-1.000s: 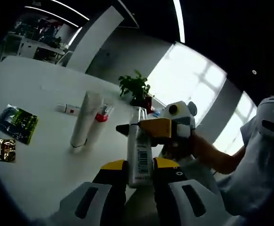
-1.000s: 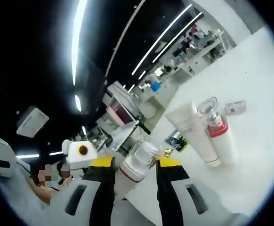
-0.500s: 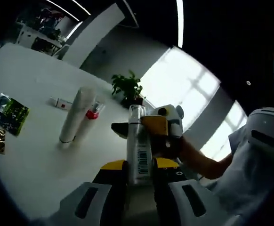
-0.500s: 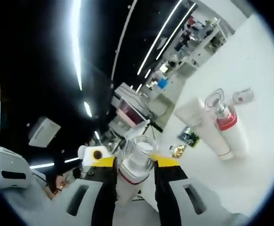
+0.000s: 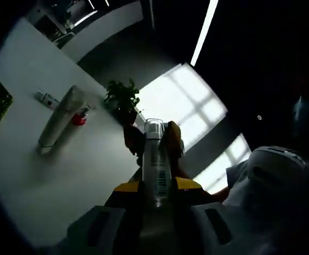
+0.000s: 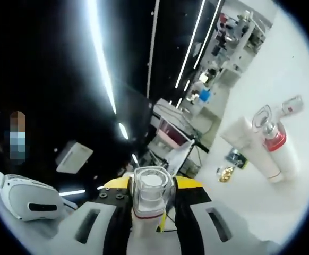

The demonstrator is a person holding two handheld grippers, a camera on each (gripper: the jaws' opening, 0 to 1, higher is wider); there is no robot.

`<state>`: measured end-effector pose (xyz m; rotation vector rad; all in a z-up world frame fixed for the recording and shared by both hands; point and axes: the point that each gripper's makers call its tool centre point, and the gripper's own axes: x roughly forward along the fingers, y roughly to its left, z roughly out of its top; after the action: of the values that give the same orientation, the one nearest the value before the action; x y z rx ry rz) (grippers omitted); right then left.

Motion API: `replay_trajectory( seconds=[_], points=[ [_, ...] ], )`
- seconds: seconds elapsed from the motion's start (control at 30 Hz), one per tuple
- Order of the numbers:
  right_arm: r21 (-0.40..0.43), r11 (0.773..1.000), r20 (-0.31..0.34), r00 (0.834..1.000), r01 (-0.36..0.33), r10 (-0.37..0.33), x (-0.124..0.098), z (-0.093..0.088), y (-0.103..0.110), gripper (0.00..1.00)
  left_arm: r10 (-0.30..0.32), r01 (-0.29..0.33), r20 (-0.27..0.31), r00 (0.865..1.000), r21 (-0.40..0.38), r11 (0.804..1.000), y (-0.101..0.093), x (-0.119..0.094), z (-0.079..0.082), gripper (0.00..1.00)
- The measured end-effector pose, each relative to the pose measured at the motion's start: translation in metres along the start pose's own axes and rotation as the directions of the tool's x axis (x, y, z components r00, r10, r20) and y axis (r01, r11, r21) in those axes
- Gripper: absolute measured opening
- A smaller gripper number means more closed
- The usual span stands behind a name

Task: Arrange the skincare products in the storage area until every visible bottle or jar stands upright without overlapping.

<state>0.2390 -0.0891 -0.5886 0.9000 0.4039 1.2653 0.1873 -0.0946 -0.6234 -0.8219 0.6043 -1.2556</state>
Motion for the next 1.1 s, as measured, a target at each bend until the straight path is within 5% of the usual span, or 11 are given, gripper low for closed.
replay_trajectory(
  seconds=[0.23,0.43,0.53,0.63,1.1],
  points=[
    [0.026,0.999,-0.020,1.000,-0.019,0.019,-0.001,-0.002,0.002,0.25,-0.004,0.004,-0.007,1.000,-0.027,1.000,-0.001,0.003,-0.004,0.17],
    [0.027,0.999,-0.022,0.999,-0.029,0.030,0.000,-0.004,0.007,0.22,0.009,-0.008,-0.041,0.999,0.031,0.999,-0.002,0.009,-0.011,0.16],
    [0.023,1.000,-0.039,0.999,-0.007,0.008,-0.001,-0.006,0.004,0.22,0.024,-0.023,-0.041,0.999,0.032,0.999,0.000,0.010,-0.013,0.16],
    [-0.007,0.999,-0.034,0.999,0.039,-0.040,-0.002,-0.005,-0.004,0.22,0.094,-0.091,-0.019,0.995,0.126,0.988,0.011,0.010,-0.009,0.17],
    [-0.082,0.986,-0.034,0.988,0.147,-0.151,0.003,-0.005,-0.016,0.21,0.175,-0.169,-0.009,0.985,0.208,0.963,0.025,0.009,-0.008,0.20]
  ],
)
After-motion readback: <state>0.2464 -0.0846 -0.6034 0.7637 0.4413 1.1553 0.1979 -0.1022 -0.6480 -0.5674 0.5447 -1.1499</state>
